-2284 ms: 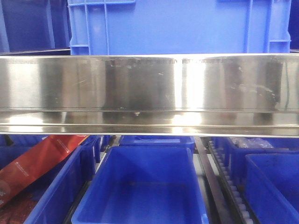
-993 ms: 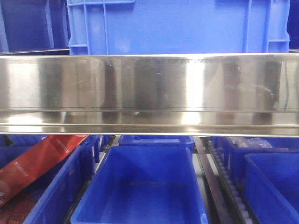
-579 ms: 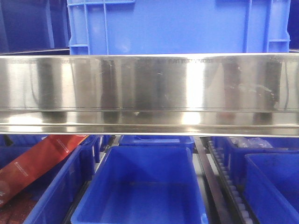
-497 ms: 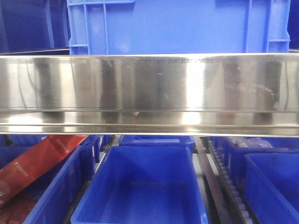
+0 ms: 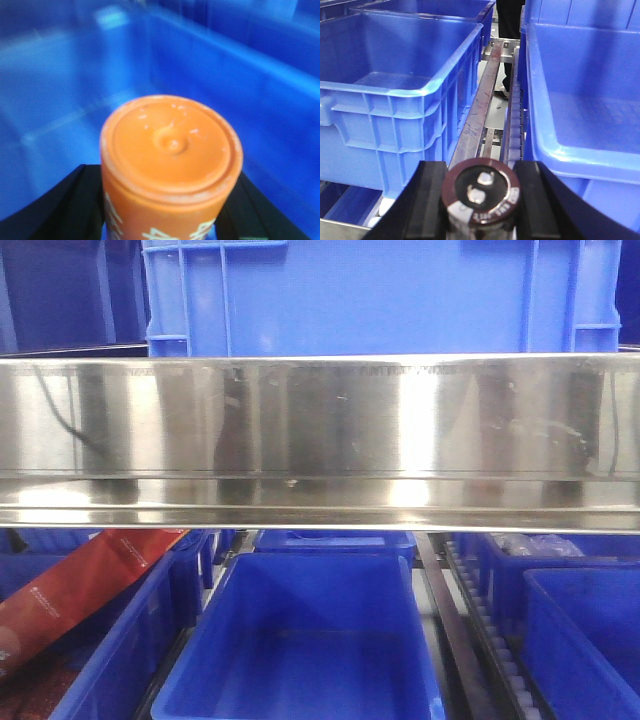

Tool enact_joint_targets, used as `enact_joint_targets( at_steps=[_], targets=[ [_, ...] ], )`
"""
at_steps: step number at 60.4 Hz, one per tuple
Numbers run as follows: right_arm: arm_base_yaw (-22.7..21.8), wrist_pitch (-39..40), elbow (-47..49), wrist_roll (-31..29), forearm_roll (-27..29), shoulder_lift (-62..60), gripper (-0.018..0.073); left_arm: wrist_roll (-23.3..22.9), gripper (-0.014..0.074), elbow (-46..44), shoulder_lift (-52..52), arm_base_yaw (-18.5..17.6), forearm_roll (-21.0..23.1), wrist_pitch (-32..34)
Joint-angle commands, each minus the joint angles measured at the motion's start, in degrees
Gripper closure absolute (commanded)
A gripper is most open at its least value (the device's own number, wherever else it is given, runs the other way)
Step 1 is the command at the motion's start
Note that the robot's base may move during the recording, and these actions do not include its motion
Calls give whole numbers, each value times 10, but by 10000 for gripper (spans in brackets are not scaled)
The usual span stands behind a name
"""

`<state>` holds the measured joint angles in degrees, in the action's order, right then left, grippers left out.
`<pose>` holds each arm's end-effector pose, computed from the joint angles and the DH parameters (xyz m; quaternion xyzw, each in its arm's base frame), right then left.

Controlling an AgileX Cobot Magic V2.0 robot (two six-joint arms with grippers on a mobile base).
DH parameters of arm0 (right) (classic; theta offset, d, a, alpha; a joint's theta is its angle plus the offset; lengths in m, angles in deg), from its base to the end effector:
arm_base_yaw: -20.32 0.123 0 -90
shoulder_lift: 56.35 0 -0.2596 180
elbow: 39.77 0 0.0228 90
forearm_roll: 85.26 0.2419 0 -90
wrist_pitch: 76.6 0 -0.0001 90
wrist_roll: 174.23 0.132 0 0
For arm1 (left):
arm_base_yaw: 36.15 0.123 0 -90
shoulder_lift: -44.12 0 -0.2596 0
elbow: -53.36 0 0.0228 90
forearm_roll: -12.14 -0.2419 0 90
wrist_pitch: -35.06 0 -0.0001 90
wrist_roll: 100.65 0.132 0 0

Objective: Place cylindrical capacitor in blue bin on shelf
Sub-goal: 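Lower the left gripper into a blue bin and release the orange cylinder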

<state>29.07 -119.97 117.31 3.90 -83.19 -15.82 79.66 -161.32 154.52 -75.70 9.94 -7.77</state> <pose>0.1331 0.0238 0.3820 -0.0712 0.7996 0.0535 0.5938 0.3377 -0.2744 0.3850 0.2981 0.8061 -0.1542 0.4873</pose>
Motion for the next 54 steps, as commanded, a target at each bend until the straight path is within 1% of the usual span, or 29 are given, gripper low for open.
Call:
enact_joint_targets(
  at_steps=[1,4,8,12,13,17,18,24,27,38,43,46,50,54],
  targets=[
    [0,19,6,-2,4,-2,711,1,696,-12,29,-3,-2,22],
    [0,19,6,-2,6,-2,711,1,664,-12,41,-3,-3,27],
    [0,19,6,-2,13,-2,711,1,571,-15,54,-3,-11,28],
    [0,19,6,-2,17,-2,711,1,433,-14,64,-3,-11,26],
    [0,18,6,-2,18,-2,711,1,386,-14,65,-3,-11,26],
    [0,18,6,-2,18,-2,711,1,262,-14,65,-3,-11,26],
    [0,18,6,-2,18,-2,711,1,217,-14,65,-3,-11,26],
    [0,18,6,-2,18,-2,711,1,43,-17,65,-3,-11,26],
    [0,18,6,-2,18,-2,711,1,-14,-17,64,-3,-11,23],
    [0,18,6,-2,18,-2,711,1,-9,-17,44,-3,-11,-12],
    [0,18,6,-2,18,-2,711,1,26,-17,24,-3,-11,-24],
    [0,19,6,-2,18,-2,711,1,78,-17,8,-3,-11,-33],
    [0,20,6,-2,18,-2,711,1,197,-17,-17,-3,-14,-51],
    [0,21,6,-2,18,-2,711,1,344,-17,-42,-2,-25,-80]
  ],
)
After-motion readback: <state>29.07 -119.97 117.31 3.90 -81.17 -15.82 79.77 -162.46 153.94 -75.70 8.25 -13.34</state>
